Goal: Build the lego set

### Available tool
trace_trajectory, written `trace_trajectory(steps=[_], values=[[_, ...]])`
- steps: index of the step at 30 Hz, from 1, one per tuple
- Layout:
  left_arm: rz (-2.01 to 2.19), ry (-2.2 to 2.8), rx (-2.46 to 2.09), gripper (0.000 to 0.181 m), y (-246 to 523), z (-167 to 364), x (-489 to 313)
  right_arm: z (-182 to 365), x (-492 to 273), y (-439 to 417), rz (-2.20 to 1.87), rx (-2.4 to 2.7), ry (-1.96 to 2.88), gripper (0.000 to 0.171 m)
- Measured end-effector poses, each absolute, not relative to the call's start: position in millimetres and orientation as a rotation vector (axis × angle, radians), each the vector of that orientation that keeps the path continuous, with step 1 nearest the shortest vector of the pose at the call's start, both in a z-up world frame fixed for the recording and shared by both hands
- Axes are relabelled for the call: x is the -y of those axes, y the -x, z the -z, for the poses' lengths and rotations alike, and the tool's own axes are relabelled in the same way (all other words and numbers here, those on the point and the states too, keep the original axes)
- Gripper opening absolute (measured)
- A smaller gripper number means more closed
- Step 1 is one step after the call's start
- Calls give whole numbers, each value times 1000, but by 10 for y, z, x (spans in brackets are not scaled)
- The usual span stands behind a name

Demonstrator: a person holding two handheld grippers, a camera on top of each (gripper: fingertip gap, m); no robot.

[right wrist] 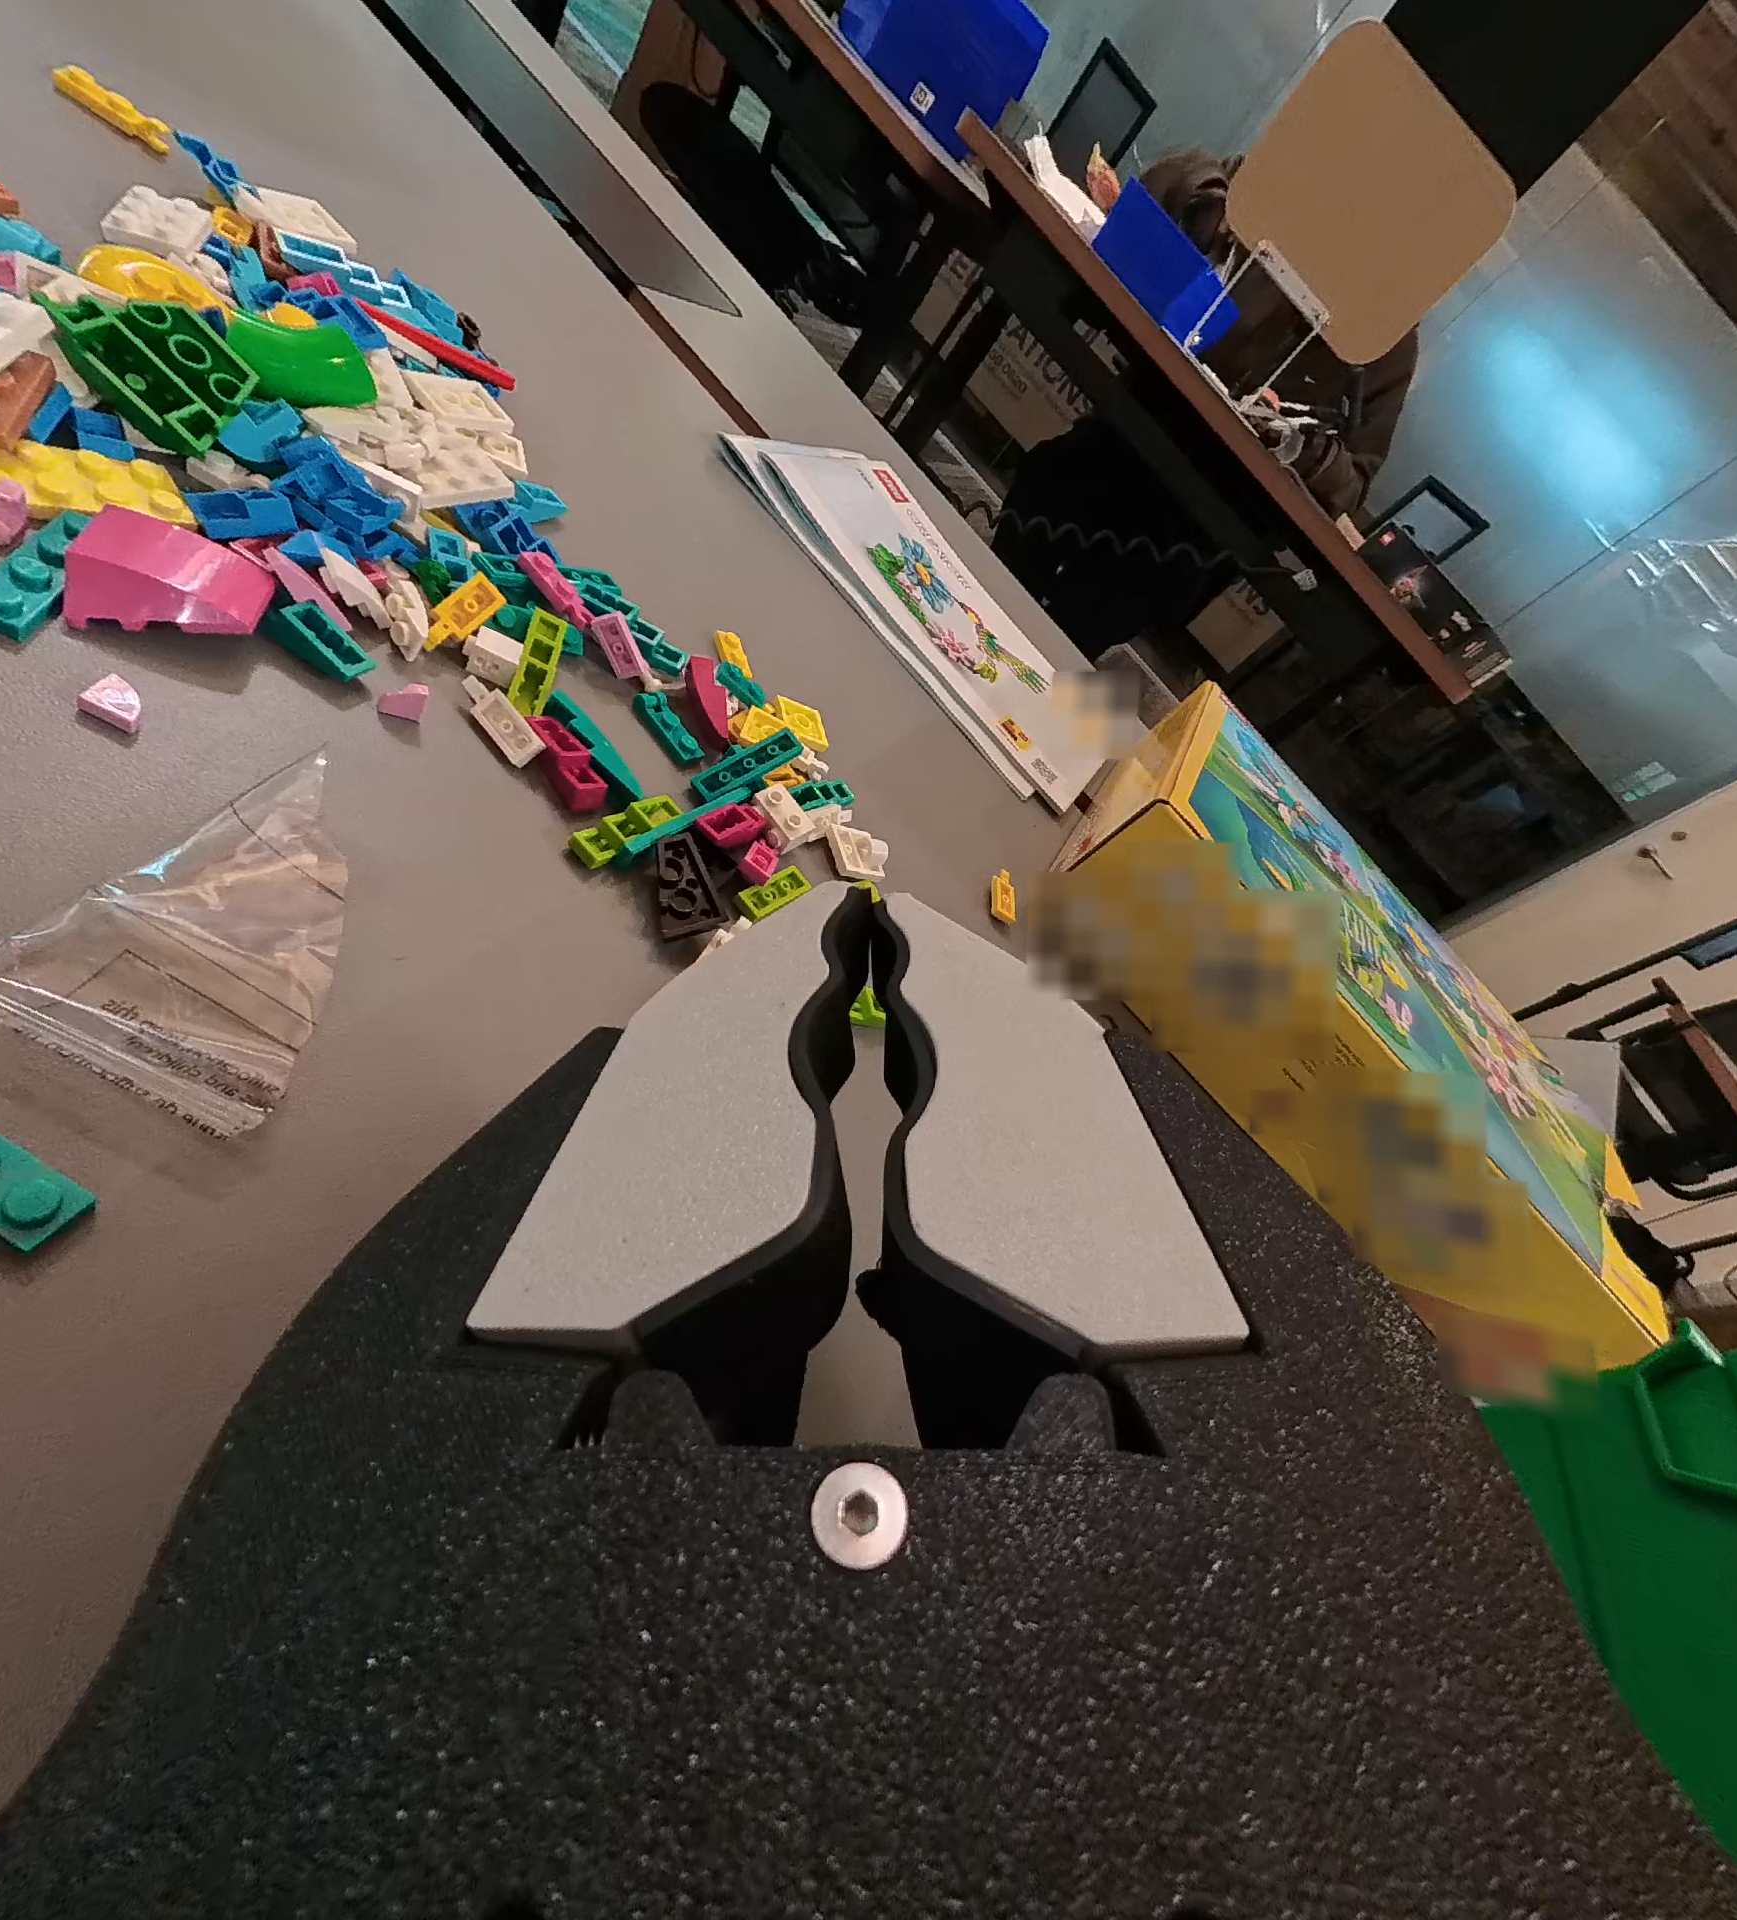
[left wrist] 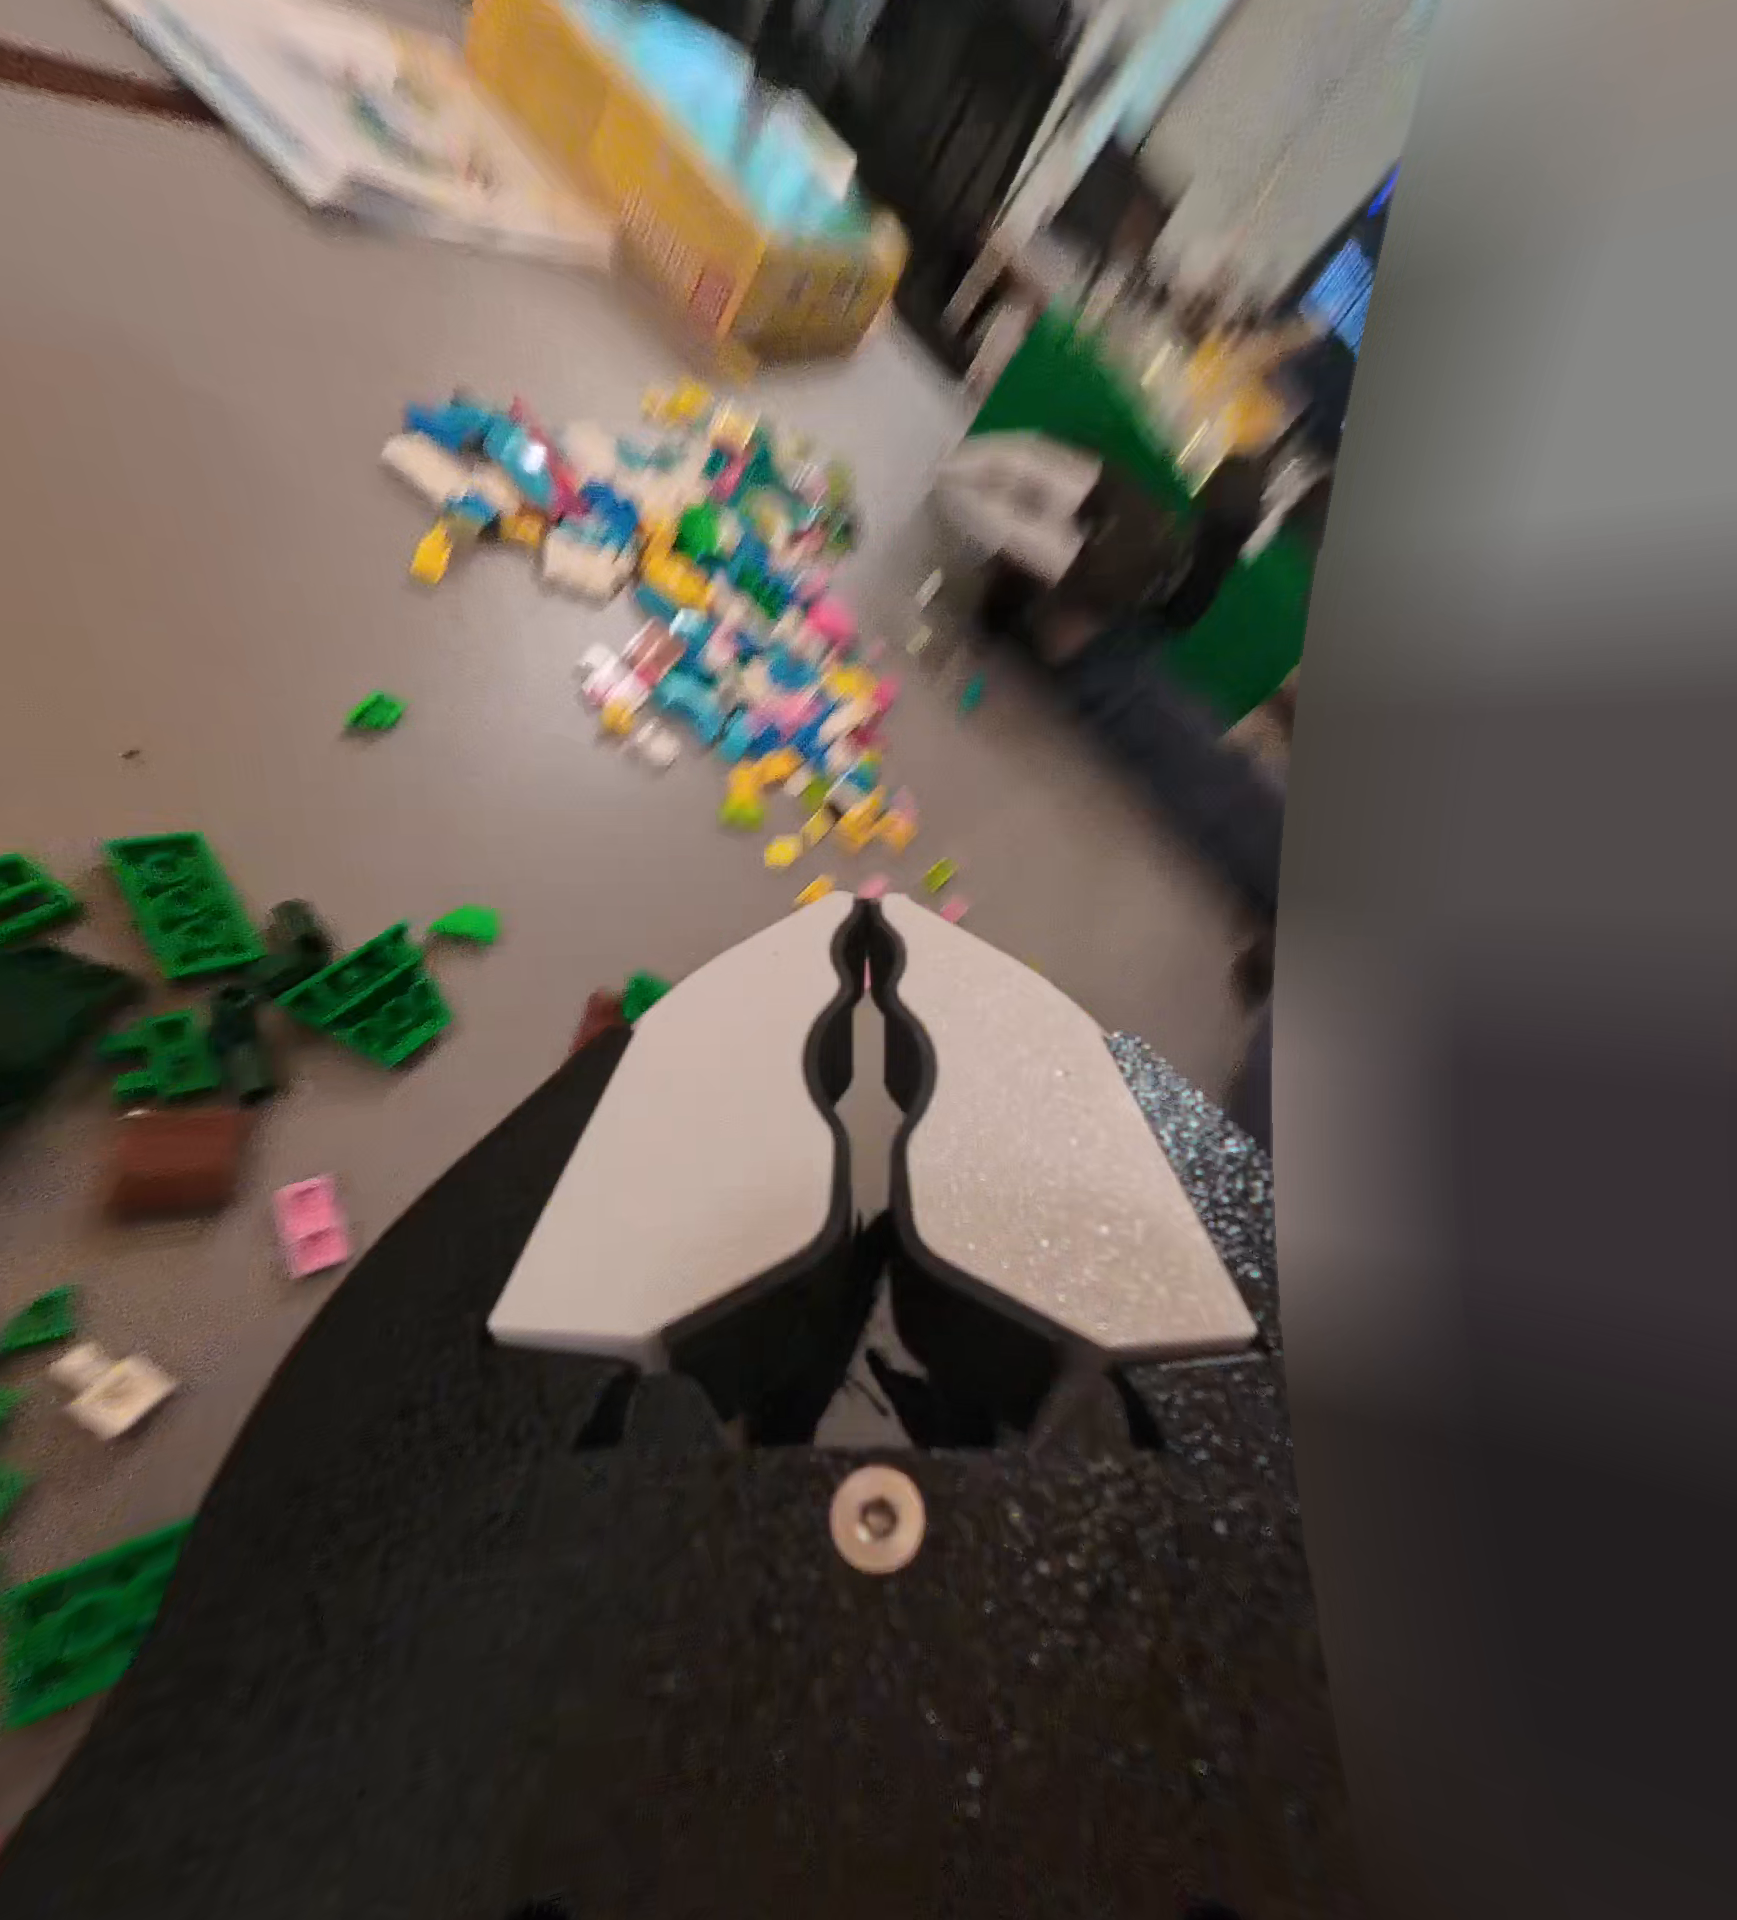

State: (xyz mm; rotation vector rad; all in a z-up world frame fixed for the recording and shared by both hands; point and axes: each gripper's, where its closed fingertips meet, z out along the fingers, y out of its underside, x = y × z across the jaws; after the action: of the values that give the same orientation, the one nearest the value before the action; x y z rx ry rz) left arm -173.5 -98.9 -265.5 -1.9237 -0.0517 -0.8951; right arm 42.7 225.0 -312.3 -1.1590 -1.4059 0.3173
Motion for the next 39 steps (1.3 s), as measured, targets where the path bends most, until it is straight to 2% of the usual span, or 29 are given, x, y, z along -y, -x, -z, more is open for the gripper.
trace_trajectory(steps=[2,5,10,13,17,24,30,39], values=[[957,1821,138,0,1850,2517,986,3124,-2248,-426,-316,1408,1158,0],[800,1918,178,0,2014,2706,990,3122,-2246,-426,-318,1408,1156,0],[536,2167,-6,0,1830,3046,1002,3127,-2244,-424,-315,1411,1156,0],[276,2345,-119,15,1802,3298,990,3125,-2244,-425,-316,1410,1156,0],[61,2422,-407,21,1656,3420,893,3130,-2239,-421,-316,1415,1154,0],[27,2531,-597,49,1575,3596,684,3126,-2230,-421,-324,1416,1150,0],[6,2565,-567,34,1637,3644,592,3122,-2231,-423,-328,1414,1151,0],[92,2584,-537,23,1588,3660,629,3118,-2210,-413,-335,1418,1140,0]])
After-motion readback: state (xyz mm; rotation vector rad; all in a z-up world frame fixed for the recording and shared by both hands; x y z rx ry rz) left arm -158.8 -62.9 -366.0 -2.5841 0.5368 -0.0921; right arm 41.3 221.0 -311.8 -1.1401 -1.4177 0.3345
